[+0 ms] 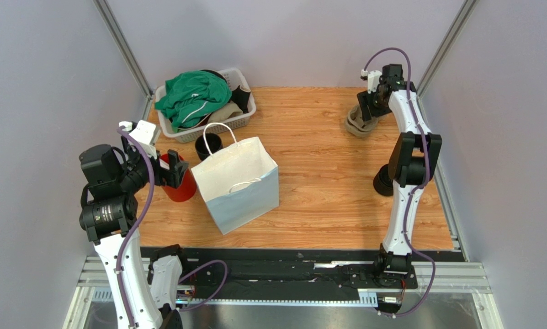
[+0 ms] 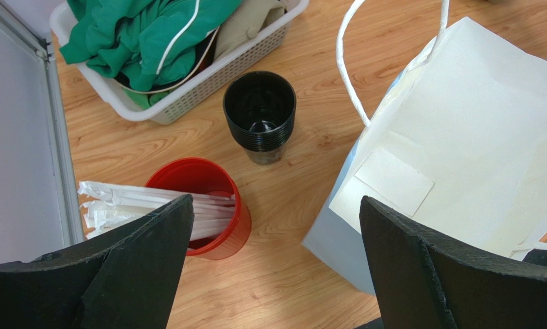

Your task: Pack the takeout coffee

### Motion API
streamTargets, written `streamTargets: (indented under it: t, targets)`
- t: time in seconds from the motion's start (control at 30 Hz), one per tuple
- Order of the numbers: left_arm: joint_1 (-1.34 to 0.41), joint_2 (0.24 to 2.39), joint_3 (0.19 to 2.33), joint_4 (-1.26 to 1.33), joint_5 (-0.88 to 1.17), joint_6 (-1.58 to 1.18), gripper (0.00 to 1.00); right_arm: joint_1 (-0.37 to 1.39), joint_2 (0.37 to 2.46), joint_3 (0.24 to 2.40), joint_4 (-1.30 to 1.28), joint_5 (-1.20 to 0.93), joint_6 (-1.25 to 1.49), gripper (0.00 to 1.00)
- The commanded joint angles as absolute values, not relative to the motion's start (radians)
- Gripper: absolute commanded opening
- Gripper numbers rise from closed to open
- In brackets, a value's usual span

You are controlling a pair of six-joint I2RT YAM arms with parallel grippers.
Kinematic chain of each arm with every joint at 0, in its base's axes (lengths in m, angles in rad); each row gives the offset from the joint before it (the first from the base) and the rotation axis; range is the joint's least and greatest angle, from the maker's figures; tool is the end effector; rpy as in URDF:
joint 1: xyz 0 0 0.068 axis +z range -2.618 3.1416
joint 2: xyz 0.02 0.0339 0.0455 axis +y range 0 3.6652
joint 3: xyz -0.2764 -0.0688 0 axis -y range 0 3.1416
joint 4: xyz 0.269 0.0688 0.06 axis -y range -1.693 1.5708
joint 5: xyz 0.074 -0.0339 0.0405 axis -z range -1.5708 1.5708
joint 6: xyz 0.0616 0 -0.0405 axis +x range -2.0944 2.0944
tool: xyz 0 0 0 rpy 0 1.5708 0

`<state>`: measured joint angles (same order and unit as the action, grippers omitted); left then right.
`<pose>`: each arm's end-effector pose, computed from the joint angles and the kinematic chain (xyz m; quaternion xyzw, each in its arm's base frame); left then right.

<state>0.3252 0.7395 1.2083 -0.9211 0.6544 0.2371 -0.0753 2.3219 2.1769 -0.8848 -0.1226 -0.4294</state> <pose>0.1439 0.0089 0.4211 0.1350 0.8094 -0.1223 0.5583 0.5521 -0.0341 0.2202 -0.1855 0.9439 -0.0094 0.2730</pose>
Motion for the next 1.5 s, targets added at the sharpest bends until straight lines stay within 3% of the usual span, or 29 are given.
streamTargets:
  t: [0.0,0.4,0.8,1.47]
  targets:
    - [0.345,0.729,1.203,-0.882,0.678,0.222,0.99,-0.075,2.234,2.117,-0.758,-0.172,-0.469,0.64]
    - [0.367,0.732,1.196,-0.871,0.696,0.212,0.99,-0.077,2.189,2.091,-0.678,-0.199,-0.503,0.64]
    - [0.376,0.738,1.193,-0.867,0.706,0.207,0.99,-0.077,2.310,2.207,-0.676,-0.176,-0.538,0.63]
    - [0.387,0.741,1.186,-0.857,0.712,0.201,0.99,-0.104,2.338,2.143,-0.710,-0.248,-0.572,0.63]
